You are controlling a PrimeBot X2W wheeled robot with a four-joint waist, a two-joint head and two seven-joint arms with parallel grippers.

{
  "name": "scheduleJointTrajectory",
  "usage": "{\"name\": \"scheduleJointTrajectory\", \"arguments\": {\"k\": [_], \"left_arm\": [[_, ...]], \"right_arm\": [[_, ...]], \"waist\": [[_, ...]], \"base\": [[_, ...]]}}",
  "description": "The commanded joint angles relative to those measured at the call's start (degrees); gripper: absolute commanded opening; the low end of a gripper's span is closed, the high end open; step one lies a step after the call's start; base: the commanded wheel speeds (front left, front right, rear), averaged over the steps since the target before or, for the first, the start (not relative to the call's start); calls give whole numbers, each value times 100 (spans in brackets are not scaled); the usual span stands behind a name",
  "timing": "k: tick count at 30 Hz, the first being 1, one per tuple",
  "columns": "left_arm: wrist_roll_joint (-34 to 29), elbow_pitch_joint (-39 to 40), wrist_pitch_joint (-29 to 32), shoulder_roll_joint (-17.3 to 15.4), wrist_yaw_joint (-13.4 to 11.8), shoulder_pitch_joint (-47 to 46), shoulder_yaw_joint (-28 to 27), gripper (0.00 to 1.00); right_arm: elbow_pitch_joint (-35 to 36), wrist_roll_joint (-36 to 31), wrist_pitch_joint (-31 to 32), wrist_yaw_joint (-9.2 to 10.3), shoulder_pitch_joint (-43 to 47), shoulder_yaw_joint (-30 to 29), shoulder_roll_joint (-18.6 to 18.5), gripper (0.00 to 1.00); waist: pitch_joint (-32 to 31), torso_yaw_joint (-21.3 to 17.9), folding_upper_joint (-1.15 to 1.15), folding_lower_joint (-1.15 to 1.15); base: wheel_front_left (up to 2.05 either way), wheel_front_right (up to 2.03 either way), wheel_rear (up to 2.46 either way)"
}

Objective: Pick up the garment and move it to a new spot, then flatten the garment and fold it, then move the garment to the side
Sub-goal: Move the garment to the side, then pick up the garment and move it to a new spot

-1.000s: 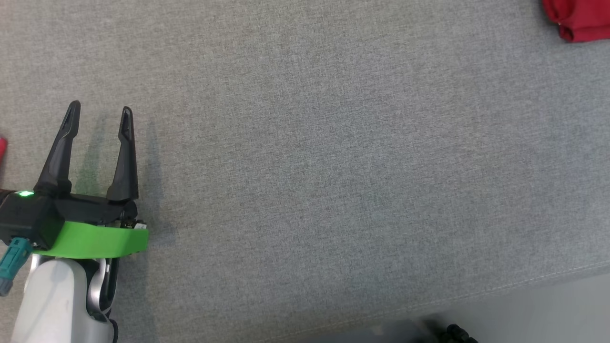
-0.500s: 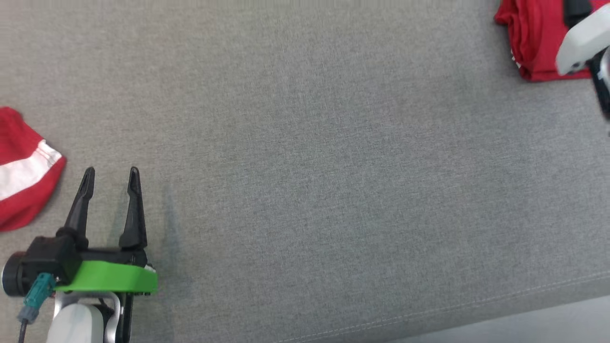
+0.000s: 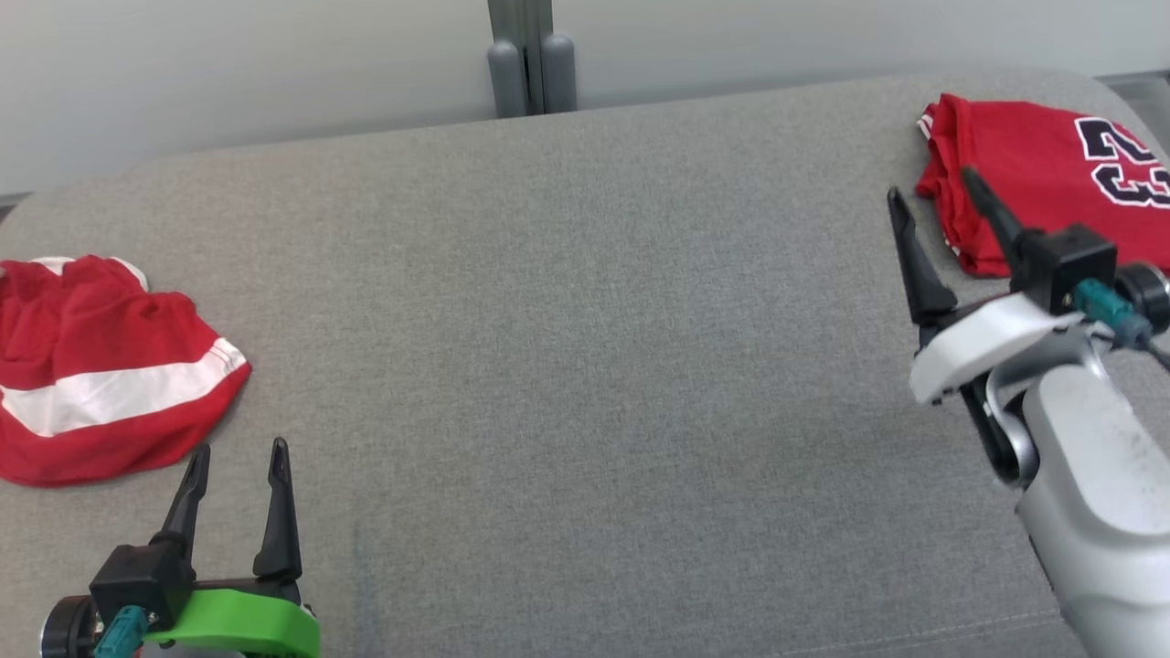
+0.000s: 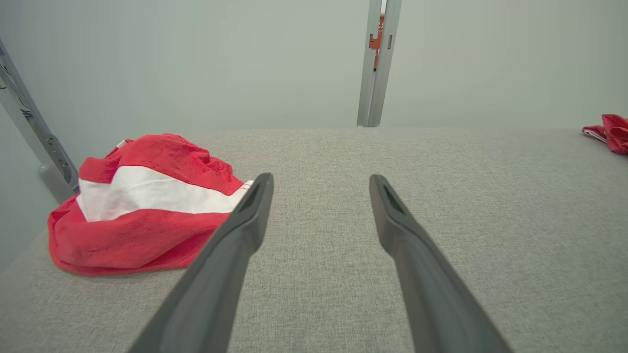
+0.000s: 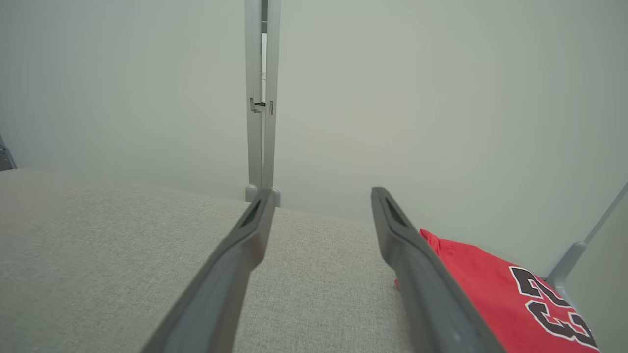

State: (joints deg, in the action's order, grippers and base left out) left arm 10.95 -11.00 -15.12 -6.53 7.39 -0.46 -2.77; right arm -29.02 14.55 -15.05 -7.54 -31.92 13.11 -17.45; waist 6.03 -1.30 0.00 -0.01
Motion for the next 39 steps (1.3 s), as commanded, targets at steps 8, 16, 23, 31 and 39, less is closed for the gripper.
{"name": "scheduleJointTrajectory", "arguments": {"k": [8,16,23,31,39], "left_arm": [[-67,-161,0,42,21,253,-54,100],[-106,-340,0,59,21,314,-38,100],[-94,-487,0,47,21,323,-14,100],[-87,-605,0,-9,21,272,32,100],[-106,-644,0,-26,21,296,41,100]], "right_arm": [[691,120,-15,11,1406,-233,298,100],[1232,147,-14,10,2428,-546,515,100],[1554,42,-15,10,3061,-819,699,100],[1762,-20,-15,10,3491,-1047,910,100],[1815,-46,-14,10,3617,-1133,975,100]], "waist": [[-752,236,0,1],[-912,190,0,1],[-1015,214,0,1],[-1062,278,0,1],[-1086,299,0,1]], "base": [[0,0,0],[0,0,0],[0,0,0],[0,0,0],[0,0,0]]}}
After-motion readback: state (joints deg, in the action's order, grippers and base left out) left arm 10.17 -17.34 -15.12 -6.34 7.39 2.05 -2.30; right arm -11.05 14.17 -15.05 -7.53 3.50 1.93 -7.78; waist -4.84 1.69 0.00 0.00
